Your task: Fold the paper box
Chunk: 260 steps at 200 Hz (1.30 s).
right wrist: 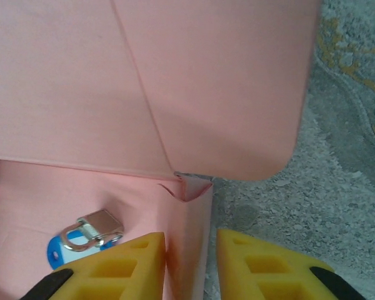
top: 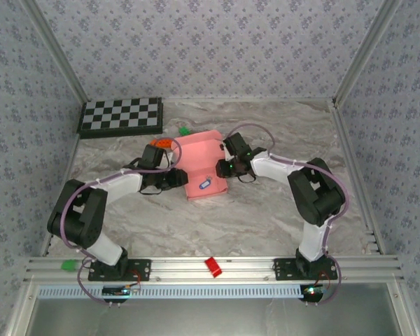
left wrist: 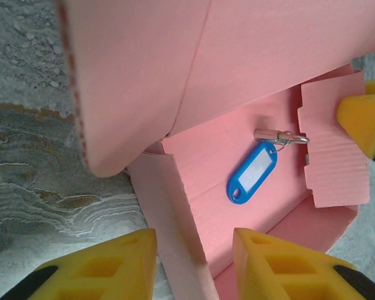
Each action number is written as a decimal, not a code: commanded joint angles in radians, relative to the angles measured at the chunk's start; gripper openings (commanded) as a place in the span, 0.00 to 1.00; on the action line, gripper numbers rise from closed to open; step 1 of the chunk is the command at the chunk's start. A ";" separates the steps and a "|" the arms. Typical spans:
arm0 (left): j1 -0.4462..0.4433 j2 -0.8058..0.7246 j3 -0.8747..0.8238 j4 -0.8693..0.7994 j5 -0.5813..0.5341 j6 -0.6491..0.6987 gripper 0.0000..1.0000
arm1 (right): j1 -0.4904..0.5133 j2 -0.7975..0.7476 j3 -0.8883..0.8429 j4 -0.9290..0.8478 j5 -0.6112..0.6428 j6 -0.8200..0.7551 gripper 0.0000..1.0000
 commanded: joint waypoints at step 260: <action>-0.026 0.070 0.031 -0.050 -0.033 -0.014 0.29 | 0.102 0.194 0.186 -0.316 0.341 -0.069 0.06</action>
